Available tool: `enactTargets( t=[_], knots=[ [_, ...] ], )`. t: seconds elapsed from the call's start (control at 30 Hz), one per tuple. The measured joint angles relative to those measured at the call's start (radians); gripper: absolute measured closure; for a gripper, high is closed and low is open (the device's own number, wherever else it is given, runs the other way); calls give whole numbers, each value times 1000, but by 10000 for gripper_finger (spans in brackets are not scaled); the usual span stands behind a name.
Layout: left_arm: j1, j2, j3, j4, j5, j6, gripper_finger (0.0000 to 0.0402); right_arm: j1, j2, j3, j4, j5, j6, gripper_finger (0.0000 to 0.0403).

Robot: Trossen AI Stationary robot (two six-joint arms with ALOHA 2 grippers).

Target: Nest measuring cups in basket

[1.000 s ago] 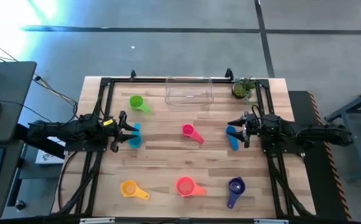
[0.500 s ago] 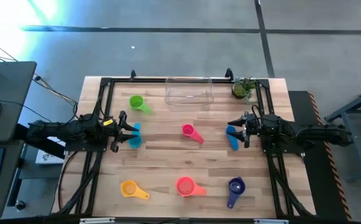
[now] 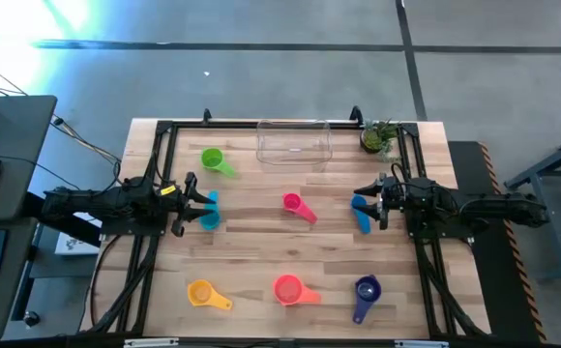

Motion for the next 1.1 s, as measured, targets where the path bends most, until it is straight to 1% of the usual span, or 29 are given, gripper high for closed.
enactTargets(
  t=[0.8, 0.93, 1.1],
  knots=[
    [0, 0, 0, 1, 0, -2, 291, 0, 0, 0, 0, 0, 0, 137],
    [0, 0, 0, 5, -13, -3, 291, 0, 0, 0, 0, 0, 0, 137],
    [0, 0, 0, 5, -29, -74, 291, 0, 0, 0, 0, 0, 0, 137]
  ],
)
